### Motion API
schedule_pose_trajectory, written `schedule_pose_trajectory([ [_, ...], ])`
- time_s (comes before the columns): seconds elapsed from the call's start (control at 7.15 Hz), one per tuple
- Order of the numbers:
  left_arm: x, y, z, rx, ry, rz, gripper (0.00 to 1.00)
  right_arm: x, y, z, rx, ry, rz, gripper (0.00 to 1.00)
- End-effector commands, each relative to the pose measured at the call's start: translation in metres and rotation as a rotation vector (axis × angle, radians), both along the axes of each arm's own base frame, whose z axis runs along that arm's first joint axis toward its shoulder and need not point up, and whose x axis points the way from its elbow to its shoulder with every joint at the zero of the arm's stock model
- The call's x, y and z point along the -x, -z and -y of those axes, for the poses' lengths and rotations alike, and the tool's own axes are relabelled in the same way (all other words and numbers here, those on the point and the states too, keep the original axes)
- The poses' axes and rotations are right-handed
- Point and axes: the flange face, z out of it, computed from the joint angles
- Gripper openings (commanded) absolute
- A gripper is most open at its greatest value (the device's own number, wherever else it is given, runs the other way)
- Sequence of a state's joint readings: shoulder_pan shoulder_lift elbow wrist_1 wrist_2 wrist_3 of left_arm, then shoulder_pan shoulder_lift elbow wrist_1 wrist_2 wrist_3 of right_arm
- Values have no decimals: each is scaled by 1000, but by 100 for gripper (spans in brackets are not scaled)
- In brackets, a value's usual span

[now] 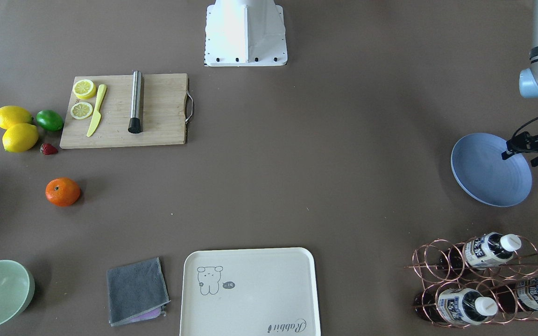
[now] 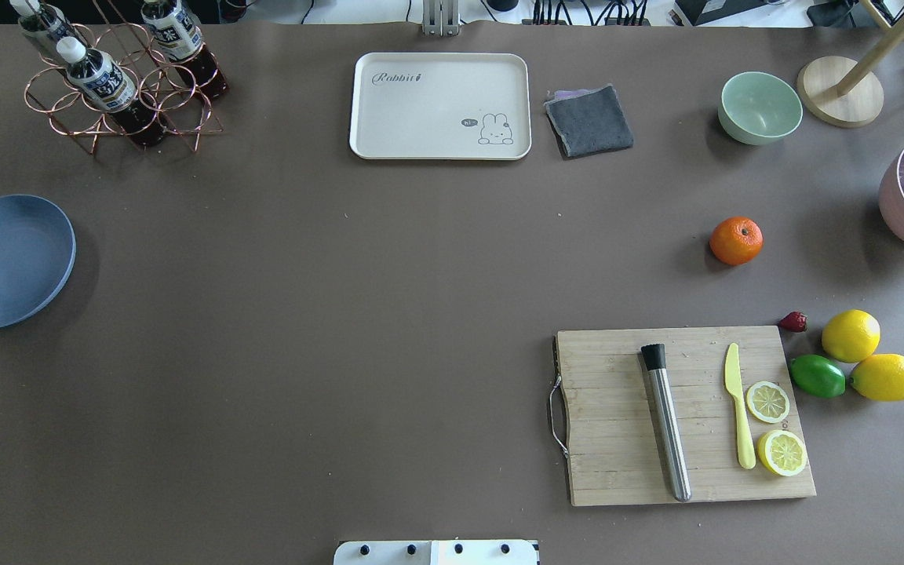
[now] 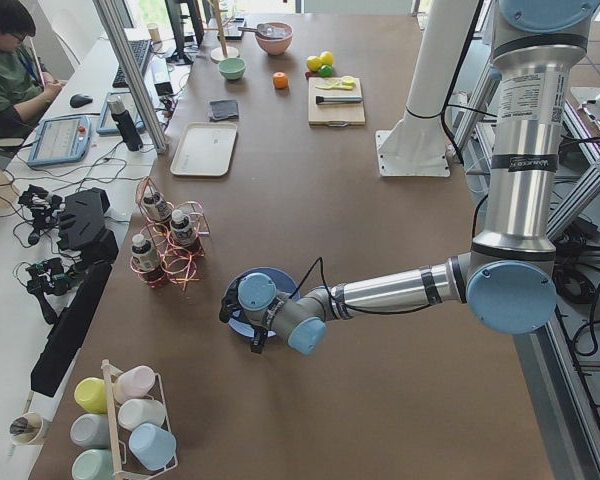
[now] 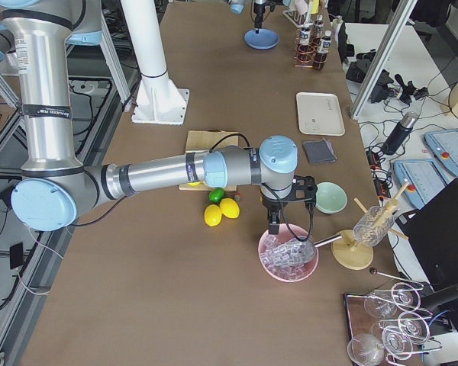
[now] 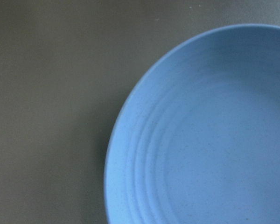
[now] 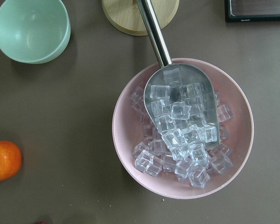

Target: Pick orange to plate

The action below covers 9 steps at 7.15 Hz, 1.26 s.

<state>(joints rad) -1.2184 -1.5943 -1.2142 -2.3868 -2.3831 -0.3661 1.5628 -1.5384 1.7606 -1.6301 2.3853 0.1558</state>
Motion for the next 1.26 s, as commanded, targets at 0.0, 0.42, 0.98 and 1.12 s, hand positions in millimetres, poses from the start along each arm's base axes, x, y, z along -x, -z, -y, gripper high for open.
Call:
schedule_pose_trajectory([
  [0.0, 1, -9, -7, 12, -6, 4, 84, 5, 2, 1, -1, -9, 3, 100],
  [0.42, 2, -7, -8, 18, -3, -2, 0, 5, 2, -1, -13, -10, 4, 100],
  [0.98, 25, 13, 1, 115, 40, -130, 0, 5, 4, -2, -19, -10, 4, 100],
  [1.12, 29, 34, 7, 122, 42, -187, 0, 5, 13, -2, -39, -9, 4, 100],
])
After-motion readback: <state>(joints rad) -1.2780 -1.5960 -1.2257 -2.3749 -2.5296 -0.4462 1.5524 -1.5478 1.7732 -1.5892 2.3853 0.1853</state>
